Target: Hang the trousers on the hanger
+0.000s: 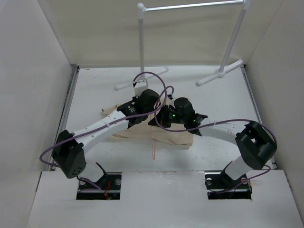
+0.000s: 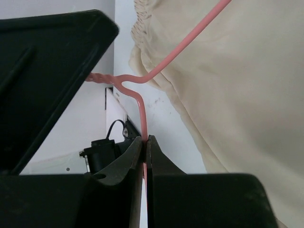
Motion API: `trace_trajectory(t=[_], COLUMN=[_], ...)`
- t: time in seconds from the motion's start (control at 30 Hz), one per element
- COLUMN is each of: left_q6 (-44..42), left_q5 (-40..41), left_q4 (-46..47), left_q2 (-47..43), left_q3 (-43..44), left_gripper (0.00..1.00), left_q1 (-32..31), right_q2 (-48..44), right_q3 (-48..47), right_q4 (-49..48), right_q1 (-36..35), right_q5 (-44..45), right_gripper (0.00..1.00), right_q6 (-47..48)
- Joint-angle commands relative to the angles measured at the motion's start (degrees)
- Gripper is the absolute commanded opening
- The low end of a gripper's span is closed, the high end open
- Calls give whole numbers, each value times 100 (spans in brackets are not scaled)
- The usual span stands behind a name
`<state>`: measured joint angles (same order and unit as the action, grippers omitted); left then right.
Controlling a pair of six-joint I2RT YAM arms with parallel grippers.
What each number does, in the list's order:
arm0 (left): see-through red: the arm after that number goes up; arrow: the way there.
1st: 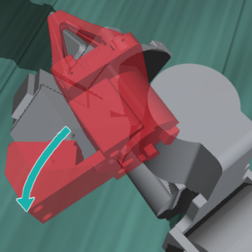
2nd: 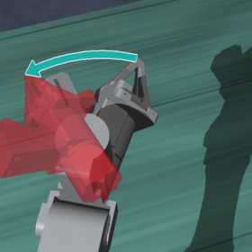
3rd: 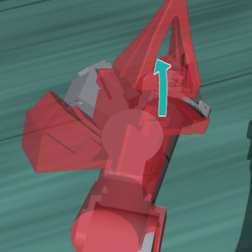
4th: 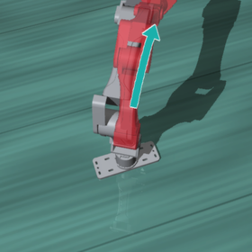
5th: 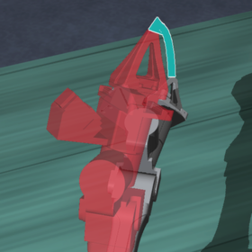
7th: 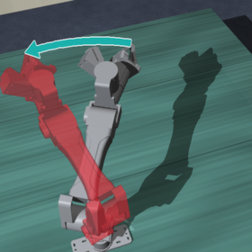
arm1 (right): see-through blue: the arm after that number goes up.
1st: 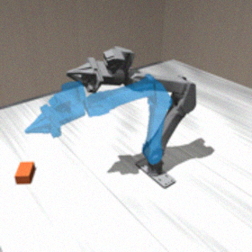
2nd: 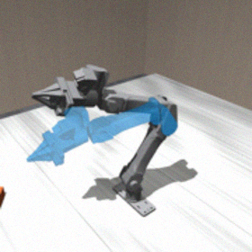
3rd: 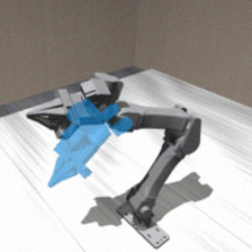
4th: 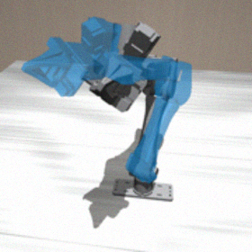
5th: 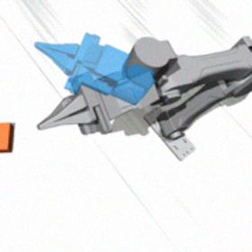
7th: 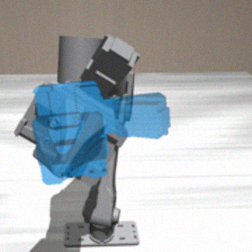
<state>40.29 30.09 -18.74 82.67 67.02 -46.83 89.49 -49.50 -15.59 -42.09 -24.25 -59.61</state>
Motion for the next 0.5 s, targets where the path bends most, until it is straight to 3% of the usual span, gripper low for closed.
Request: trace_trajectory(t=[0.0,0.17,0.33,0.47], left_q6=[-206,-127,110,242], left_q5=[-99,-232,23,278], left_q4=[222,134,55,81], left_q2=[29,-93,-243,-234], left_q3=[215,188,276,355], left_gripper=[6,0,0,0], left_q1=[-15,12,-50,-173], right_q2=[-336,-424,-608,-941], right_q3=[89,168,335,581], right_q4=[-146,-58,170,513], right_q1=[-50,-32,-128,-462], right_q5=[131,184,193,219], right_gripper=[9,16,51,65], right_q6=[73,99,169,292])
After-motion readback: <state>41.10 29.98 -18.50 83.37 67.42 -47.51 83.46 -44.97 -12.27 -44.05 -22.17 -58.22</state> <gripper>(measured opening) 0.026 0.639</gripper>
